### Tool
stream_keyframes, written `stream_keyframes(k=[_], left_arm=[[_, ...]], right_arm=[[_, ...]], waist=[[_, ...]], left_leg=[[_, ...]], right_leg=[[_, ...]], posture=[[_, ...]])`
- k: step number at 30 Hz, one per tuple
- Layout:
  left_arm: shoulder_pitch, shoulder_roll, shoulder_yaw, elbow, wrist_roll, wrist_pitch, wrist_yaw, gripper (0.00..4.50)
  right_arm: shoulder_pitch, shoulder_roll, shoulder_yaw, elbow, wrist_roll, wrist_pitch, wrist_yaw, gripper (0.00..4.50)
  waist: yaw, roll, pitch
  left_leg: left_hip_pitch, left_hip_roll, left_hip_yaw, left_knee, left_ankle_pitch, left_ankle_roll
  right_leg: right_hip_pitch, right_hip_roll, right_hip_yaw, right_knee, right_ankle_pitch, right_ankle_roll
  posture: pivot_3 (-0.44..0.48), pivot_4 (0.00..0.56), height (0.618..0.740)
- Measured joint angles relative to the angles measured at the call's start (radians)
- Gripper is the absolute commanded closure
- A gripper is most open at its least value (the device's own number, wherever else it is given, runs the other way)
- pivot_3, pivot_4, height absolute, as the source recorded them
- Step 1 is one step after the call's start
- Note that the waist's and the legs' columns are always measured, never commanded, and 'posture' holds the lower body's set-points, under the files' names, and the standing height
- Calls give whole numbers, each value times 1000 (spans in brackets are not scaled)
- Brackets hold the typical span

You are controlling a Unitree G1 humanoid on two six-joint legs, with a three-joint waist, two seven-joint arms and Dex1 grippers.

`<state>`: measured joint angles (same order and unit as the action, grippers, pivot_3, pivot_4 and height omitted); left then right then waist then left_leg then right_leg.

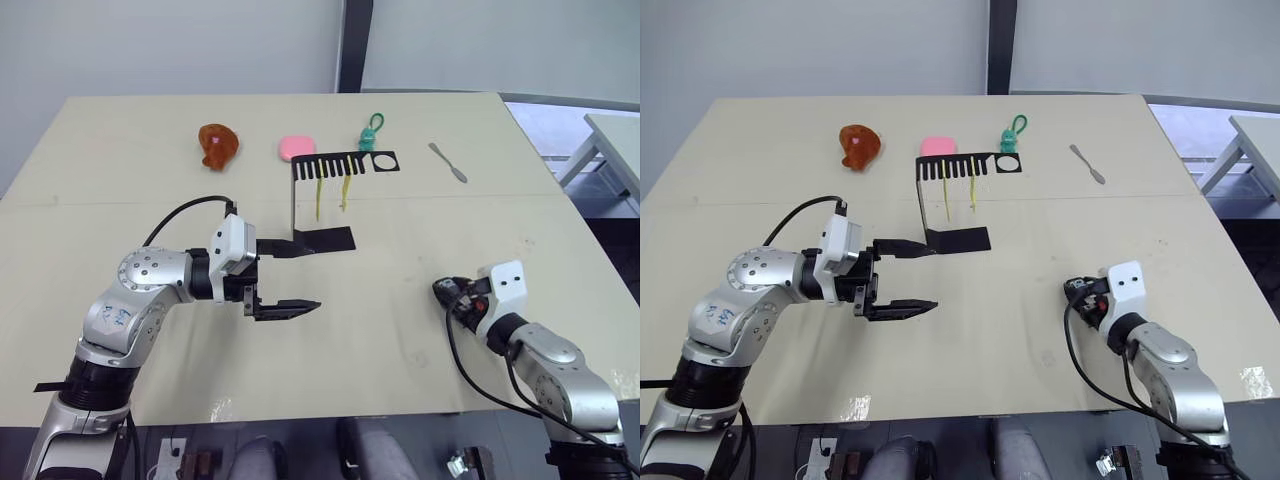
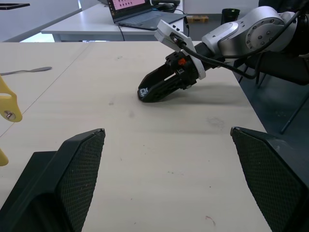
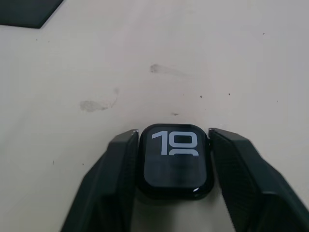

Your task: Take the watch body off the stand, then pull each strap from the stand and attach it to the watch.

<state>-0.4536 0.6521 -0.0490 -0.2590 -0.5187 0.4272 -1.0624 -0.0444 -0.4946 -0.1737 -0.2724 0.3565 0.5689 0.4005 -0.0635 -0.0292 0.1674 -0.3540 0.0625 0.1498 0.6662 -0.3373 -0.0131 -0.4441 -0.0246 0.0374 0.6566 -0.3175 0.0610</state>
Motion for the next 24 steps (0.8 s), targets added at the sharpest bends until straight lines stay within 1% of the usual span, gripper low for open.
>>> stream_keyframes(k=[2,3,8,9,11,16,19,22,24], left_arm=[[0,4,4,0,0,6,2,0],[1,9,12,0,-1,10,6,0],[82,27,46,-3,8,6,26,0],[103,27,51,-3,10,8,34,0],[151,40,97,-2,6,23,60,0],[237,117,296,3,-36,85,110,0],[291,160,381,45,-53,108,109,0],[325,202,461,115,-62,126,100,0],[345,225,505,124,-70,132,90,0]], right_arm=[[18,-16,-11,-7,10,2,15,156],[35,-29,-26,-20,20,10,24,69],[119,-77,-85,-119,71,57,54,69],[137,-87,-106,-144,87,69,64,69],[183,-115,-169,-199,129,91,86,69],[335,-192,-396,-276,276,128,215,69],[440,-247,-535,-281,361,131,349,69],[485,-289,-660,-254,422,141,429,69],[498,-316,-726,-230,451,152,469,69]], waist=[[7,0,0],[9,0,0],[10,0,0],[10,0,0],[10,0,0],[12,0,0],[15,0,0],[12,-2,-1],[12,-3,-2]], left_leg=[[0,0,0,0,0,0],[0,0,0,0,0,0],[1,0,0,0,0,0],[0,0,0,0,0,0],[0,1,0,0,0,0],[1,0,-1,-1,0,1],[2,0,-1,-1,-1,1],[3,0,-2,-1,-1,2],[3,0,-2,-1,-2,2]], right_leg=[[0,0,0,0,0,0],[0,0,0,0,0,0],[0,0,0,1,0,0],[0,0,0,1,0,0],[0,0,0,1,0,0],[1,0,0,0,0,0],[3,0,-1,-2,0,0],[4,0,-1,-2,0,0],[5,0,-2,-4,0,0]], posture=[[0,150,740],[0,150,740],[0,150,740],[0,150,740],[0,150,740],[0,150,740],[0,150,740],[0,150,740],[0,150,740]])
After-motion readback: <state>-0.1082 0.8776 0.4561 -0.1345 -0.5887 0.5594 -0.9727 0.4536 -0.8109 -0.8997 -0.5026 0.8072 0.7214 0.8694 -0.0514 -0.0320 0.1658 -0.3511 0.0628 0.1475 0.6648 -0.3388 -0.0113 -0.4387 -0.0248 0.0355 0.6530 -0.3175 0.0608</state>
